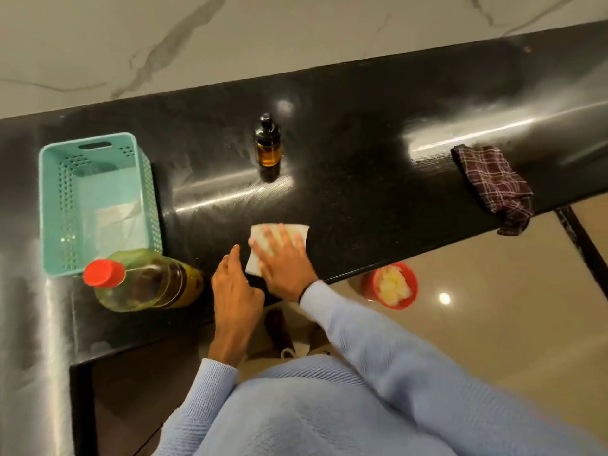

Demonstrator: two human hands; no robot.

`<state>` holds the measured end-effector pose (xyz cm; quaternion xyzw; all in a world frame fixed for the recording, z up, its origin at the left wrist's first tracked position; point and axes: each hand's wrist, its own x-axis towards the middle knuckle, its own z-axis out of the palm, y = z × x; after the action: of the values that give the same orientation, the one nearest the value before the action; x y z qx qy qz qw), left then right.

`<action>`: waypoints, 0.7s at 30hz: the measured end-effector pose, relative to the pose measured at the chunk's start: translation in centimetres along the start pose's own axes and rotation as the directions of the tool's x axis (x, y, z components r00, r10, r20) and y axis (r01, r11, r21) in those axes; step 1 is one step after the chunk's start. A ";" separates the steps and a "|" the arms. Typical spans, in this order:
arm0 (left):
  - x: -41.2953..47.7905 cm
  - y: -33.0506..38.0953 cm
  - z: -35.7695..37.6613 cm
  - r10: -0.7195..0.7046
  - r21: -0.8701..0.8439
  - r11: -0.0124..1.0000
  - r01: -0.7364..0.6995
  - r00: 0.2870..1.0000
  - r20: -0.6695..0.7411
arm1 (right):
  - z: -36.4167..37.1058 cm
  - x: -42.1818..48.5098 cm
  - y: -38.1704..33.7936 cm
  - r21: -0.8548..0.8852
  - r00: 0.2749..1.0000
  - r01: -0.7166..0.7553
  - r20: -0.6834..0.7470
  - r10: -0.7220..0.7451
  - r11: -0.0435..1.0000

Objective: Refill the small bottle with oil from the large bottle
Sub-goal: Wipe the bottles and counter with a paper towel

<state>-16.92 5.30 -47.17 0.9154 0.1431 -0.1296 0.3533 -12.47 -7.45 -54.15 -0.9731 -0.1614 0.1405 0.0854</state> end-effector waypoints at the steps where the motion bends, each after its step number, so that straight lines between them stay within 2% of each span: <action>1: 0.0 0.0 -0.1 -0.007 -0.003 1.000 0.007 1.000 0.002 | 0.3 -2.0 0.1 0.031 1.000 0.024 0.002 -0.024 0.999; 3: -0.1 -0.1 -0.1 -0.009 -0.002 1.000 0.009 1.000 0.001 | 0.9 -5.4 2.6 0.046 1.000 0.015 0.000 -0.015 0.999; 5: -0.3 0.1 -0.2 -0.014 -0.007 1.000 0.014 1.000 0.008 | 0.6 -6.3 6.7 0.021 0.994 -0.104 -0.012 0.105 0.994; 8: -0.5 0.7 0.0 -0.021 -0.014 1.000 0.021 0.999 0.035 | -1.4 -2.4 11.8 0.002 0.936 -0.351 -0.034 0.351 0.936; 10: -0.7 1.1 0.4 0.001 -0.006 1.000 0.000 0.998 0.055 | -3.0 2.0 12.9 0.035 0.907 -0.420 -0.022 0.421 0.907; 13: -1.0 1.6 0.9 0.024 0.007 1.000 -0.025 0.997 0.075 | -3.7 6.2 10.9 0.037 0.917 -0.398 0.009 0.398 0.917; 16: -1.0 1.7 1.2 0.028 0.028 0.999 -0.030 0.997 0.072 | -1.7 4.1 6.1 -0.023 0.975 -0.224 -0.008 0.223 0.974; 18: -0.9 1.8 1.3 0.007 0.034 0.999 -0.009 0.997 0.074 | -0.3 0.6 4.4 0.039 0.991 -0.130 -0.014 0.131 0.991; 19: -0.8 2.0 1.3 -0.005 0.033 0.999 0.002 0.997 0.078 | 0.2 -1.1 4.5 0.067 0.991 -0.126 -0.025 0.128 0.990; 21: -0.7 2.2 1.3 0.003 0.035 0.999 -0.006 0.996 0.090 | 0.7 -4.1 6.5 0.079 0.975 -0.211 -0.056 0.216 0.974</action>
<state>-16.95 2.71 -46.57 0.9150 0.1226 -0.1725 0.3434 -14.48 -14.85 -55.20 -0.9851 -0.0479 0.1232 0.1104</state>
